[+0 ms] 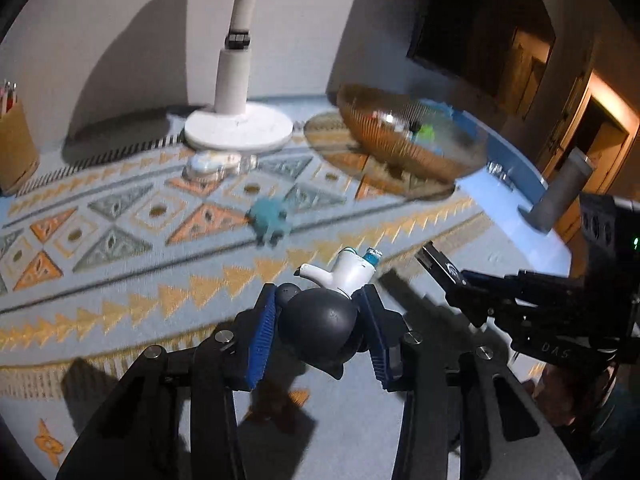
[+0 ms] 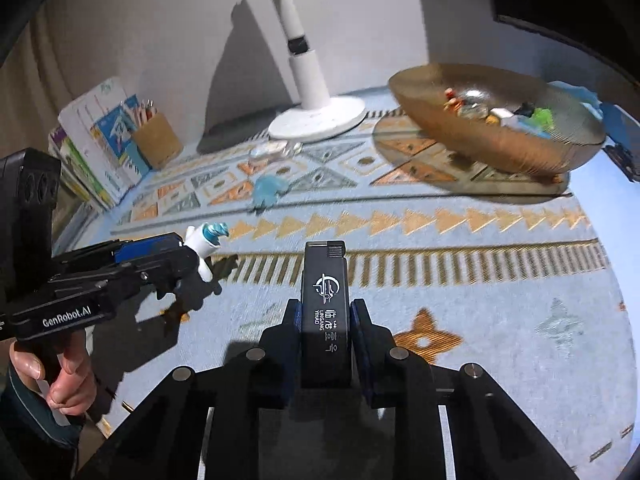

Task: Organize rigid objects
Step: 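Carry figure and USB box into the amber bowl and open both grippers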

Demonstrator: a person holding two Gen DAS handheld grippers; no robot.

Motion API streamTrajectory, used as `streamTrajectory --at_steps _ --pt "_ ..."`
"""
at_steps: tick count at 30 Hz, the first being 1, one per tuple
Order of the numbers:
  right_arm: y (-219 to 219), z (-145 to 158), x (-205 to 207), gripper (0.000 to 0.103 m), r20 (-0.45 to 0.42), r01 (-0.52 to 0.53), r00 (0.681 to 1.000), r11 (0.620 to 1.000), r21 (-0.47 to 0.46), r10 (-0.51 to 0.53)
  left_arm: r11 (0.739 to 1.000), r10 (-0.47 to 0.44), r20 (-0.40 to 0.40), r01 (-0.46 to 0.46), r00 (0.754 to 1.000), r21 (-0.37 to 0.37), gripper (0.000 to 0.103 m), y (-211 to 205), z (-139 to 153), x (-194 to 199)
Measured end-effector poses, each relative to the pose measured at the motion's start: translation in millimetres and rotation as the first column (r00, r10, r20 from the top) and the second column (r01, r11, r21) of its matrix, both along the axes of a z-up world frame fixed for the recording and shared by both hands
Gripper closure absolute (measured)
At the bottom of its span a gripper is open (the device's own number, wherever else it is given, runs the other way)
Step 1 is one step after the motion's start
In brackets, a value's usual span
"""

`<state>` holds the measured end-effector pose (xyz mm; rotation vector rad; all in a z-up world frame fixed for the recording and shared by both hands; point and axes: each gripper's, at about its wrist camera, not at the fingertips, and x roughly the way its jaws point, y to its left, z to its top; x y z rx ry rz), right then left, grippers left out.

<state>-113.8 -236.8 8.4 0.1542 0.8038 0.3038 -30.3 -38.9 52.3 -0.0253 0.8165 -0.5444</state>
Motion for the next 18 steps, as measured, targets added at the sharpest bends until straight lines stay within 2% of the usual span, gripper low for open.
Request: streamTrajectory --at_steps 2,5,9,15,18 --pt "-3 5 -1 0.079 0.012 0.011 1.0 1.0 -0.001 -0.011 1.0 0.002 0.022 -0.002 1.0 -0.021 0.065 -6 14 5" --pt "-20 30 -1 0.079 0.079 0.055 0.995 0.998 -0.008 -0.054 0.999 -0.005 0.082 0.009 0.997 -0.045 0.065 -20 37 14" --pt "-59 65 2 0.079 0.192 0.15 0.97 0.989 0.005 -0.148 0.997 -0.03 0.154 0.041 0.988 -0.071 0.065 -44 66 31" --pt "-133 101 35 0.079 0.218 0.264 0.934 0.957 0.116 -0.284 0.989 -0.062 0.222 0.089 0.973 -0.114 0.065 -94 103 68" --pt "-168 128 65 0.079 0.224 0.313 0.912 0.936 0.162 -0.344 0.982 -0.05 0.211 0.087 0.976 -0.169 0.065 -121 116 97"
